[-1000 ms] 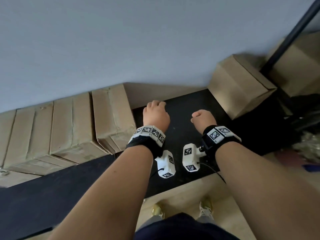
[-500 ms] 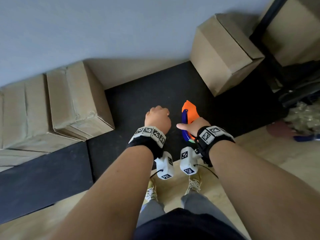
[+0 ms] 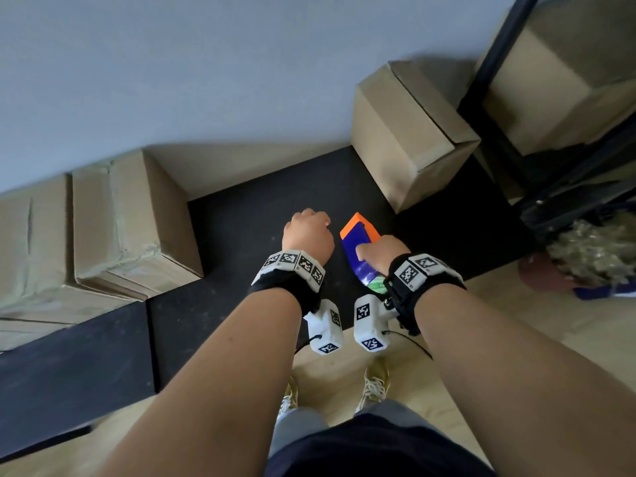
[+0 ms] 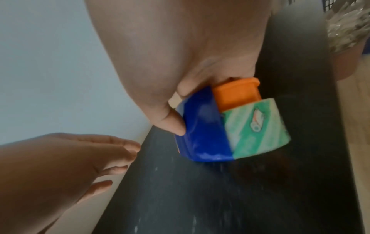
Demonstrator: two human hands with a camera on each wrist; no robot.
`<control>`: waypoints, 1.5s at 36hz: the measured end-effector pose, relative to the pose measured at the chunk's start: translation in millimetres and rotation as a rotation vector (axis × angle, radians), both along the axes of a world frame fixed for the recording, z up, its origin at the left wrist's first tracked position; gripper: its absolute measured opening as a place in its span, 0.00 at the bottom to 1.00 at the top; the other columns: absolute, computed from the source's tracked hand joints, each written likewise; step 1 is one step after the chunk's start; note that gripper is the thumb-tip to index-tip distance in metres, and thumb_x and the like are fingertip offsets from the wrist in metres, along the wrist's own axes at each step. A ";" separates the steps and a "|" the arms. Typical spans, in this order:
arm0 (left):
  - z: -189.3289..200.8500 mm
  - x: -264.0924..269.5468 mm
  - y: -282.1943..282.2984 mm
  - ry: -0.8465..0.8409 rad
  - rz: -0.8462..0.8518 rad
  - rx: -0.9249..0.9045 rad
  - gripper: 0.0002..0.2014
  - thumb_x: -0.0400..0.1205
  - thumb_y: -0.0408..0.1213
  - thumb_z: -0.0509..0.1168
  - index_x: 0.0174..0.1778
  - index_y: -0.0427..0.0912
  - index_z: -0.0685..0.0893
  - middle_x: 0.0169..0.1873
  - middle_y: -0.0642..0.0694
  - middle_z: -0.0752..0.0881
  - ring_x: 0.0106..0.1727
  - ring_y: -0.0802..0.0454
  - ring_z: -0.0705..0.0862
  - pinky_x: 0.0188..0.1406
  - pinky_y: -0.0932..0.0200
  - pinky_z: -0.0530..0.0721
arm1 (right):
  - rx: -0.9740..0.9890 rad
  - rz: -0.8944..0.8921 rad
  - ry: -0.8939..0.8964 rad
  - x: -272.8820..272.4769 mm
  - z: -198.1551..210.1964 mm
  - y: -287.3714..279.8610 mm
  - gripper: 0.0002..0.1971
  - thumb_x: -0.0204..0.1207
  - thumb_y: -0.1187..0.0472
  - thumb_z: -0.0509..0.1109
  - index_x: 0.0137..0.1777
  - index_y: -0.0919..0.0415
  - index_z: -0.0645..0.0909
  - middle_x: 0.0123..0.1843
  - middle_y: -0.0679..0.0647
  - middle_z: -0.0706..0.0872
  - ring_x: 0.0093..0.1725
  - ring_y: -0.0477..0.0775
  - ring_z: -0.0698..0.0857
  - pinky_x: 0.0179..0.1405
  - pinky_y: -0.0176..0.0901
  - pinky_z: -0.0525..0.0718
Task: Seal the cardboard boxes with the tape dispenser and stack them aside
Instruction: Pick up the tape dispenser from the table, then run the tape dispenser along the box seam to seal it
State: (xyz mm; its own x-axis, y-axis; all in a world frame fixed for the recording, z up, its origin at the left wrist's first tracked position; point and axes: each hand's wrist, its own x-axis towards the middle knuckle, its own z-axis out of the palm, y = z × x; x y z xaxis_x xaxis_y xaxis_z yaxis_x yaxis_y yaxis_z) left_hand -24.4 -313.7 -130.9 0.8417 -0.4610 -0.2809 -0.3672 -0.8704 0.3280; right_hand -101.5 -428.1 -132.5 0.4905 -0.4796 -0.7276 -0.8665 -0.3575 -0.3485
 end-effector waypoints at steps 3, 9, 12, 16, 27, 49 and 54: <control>9.2 -3.6 -25.9 -0.025 -0.021 -0.036 0.19 0.84 0.34 0.55 0.69 0.46 0.79 0.66 0.44 0.78 0.68 0.44 0.74 0.67 0.51 0.74 | -0.001 -0.041 -0.020 -8.0 14.6 -23.9 0.20 0.77 0.56 0.64 0.67 0.65 0.76 0.61 0.62 0.82 0.56 0.63 0.82 0.49 0.45 0.75; 23.4 -21.0 -79.5 -0.088 -0.039 -0.144 0.19 0.83 0.34 0.56 0.71 0.44 0.76 0.67 0.43 0.77 0.68 0.43 0.73 0.65 0.50 0.74 | -0.031 -0.091 -0.047 -34.6 34.6 -73.9 0.16 0.80 0.57 0.64 0.62 0.67 0.78 0.62 0.64 0.84 0.50 0.61 0.80 0.48 0.43 0.75; 28.9 -32.2 -104.2 -0.108 -0.029 -0.212 0.22 0.84 0.34 0.55 0.75 0.44 0.72 0.71 0.43 0.73 0.72 0.43 0.69 0.68 0.49 0.71 | -0.038 -0.124 -0.041 -46.9 40.9 -97.3 0.18 0.80 0.57 0.63 0.63 0.69 0.79 0.57 0.63 0.84 0.52 0.63 0.82 0.46 0.42 0.74; 37.4 -36.5 -132.4 -0.139 -0.034 -0.263 0.25 0.83 0.36 0.56 0.79 0.43 0.65 0.75 0.45 0.67 0.74 0.45 0.65 0.72 0.51 0.68 | -0.030 -0.227 -0.070 -57.4 47.3 -122.0 0.18 0.79 0.57 0.63 0.64 0.69 0.78 0.59 0.63 0.84 0.51 0.63 0.81 0.47 0.43 0.74; 42.6 1.4 -195.5 -0.213 -0.305 -0.030 0.39 0.79 0.45 0.67 0.83 0.54 0.51 0.84 0.49 0.45 0.85 0.46 0.44 0.73 0.25 0.62 | 0.001 -0.496 -0.269 -50.9 57.6 -162.8 0.20 0.79 0.52 0.62 0.61 0.69 0.79 0.54 0.63 0.81 0.47 0.61 0.77 0.45 0.47 0.70; 12.2 25.6 -169.1 -0.227 -0.447 0.140 0.38 0.86 0.44 0.61 0.85 0.53 0.42 0.84 0.44 0.40 0.84 0.41 0.38 0.74 0.25 0.60 | 0.038 -0.594 -0.338 -23.9 60.0 -165.8 0.19 0.79 0.53 0.63 0.60 0.69 0.77 0.50 0.61 0.81 0.40 0.58 0.77 0.30 0.45 0.65; 10.2 16.5 -138.5 -0.248 -0.386 0.165 0.38 0.86 0.44 0.60 0.84 0.53 0.41 0.84 0.43 0.41 0.84 0.41 0.38 0.75 0.27 0.58 | 0.011 -0.543 -0.410 -19.1 67.2 -153.4 0.17 0.77 0.53 0.63 0.54 0.67 0.79 0.47 0.61 0.81 0.38 0.58 0.76 0.29 0.45 0.65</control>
State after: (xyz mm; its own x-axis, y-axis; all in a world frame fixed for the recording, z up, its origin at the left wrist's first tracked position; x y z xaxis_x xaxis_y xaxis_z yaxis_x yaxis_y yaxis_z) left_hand -8.0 -452.2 -120.7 0.6688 -0.7189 -0.1892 -0.7231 -0.6882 0.0589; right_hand -120.6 -581.5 -65.3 0.4195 -0.7292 -0.5406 -0.7193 0.0962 -0.6880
